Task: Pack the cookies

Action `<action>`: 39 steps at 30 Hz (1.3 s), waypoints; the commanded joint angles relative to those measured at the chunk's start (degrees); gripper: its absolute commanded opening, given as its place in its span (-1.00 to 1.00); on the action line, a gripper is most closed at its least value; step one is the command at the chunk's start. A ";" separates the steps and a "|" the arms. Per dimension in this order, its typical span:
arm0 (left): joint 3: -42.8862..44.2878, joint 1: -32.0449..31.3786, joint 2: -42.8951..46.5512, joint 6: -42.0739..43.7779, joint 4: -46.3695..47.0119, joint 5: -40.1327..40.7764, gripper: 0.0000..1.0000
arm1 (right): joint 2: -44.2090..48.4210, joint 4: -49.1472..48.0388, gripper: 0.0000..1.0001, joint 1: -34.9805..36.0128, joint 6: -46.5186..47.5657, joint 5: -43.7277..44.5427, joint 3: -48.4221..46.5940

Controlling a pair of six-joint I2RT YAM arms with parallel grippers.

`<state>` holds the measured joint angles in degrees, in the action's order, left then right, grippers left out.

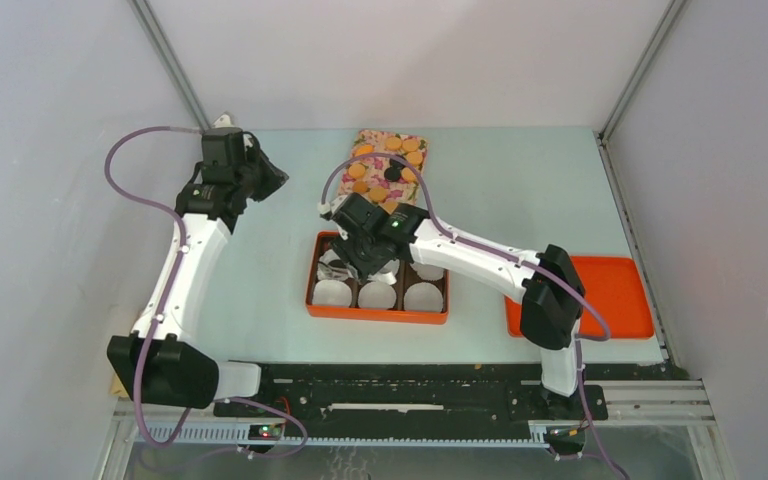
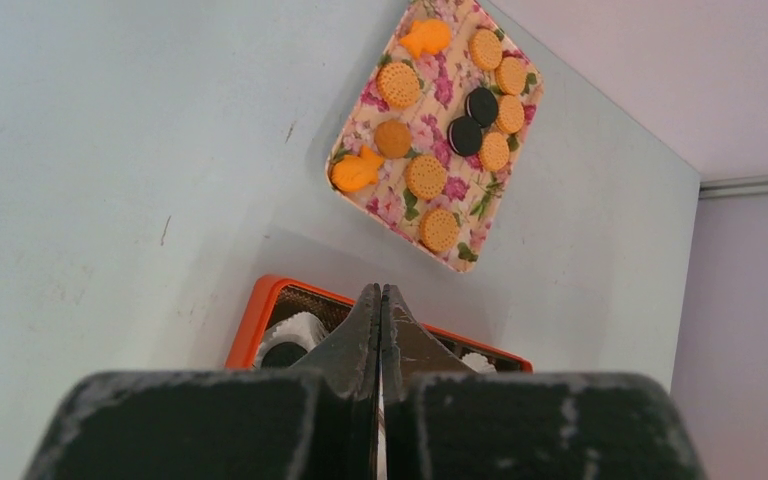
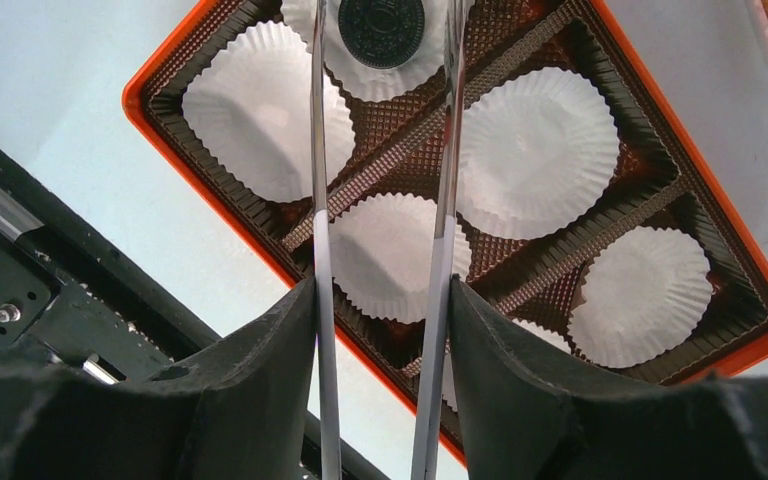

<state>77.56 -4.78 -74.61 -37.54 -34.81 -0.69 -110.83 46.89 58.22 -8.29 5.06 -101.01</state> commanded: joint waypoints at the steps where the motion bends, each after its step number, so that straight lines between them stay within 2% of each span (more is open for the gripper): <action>1: -1.47 0.13 0.12 0.70 2.19 -2.51 -0.99 | 1.83 -2.95 0.14 -0.54 -0.71 0.29 -3.23; 12: -1.77 0.16 0.87 0.28 3.47 -4.39 -0.97 | 11.34 -1.89 0.09 -0.58 1.18 7.83 -5.47; 17: -2.05 0.12 0.48 0.10 4.06 -5.04 -0.97 | 13.11 -2.07 0.08 -4.09 1.79 9.59 -5.34; 28: -2.17 0.09 -0.87 0.09 4.40 -5.43 -0.98 | 2.23 -5.67 0.06 -17.02 2.13 6.70 -6.32; 39: -1.53 0.16 -2.44 0.41 4.13 -4.69 -0.98 | -4.81 -7.43 0.04 -19.48 1.26 2.40 -9.09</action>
<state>76.60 -4.75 -76.49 -37.54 -32.03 -5.17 -116.49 43.57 38.72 -7.16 9.37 -106.28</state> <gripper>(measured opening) 0.012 0.527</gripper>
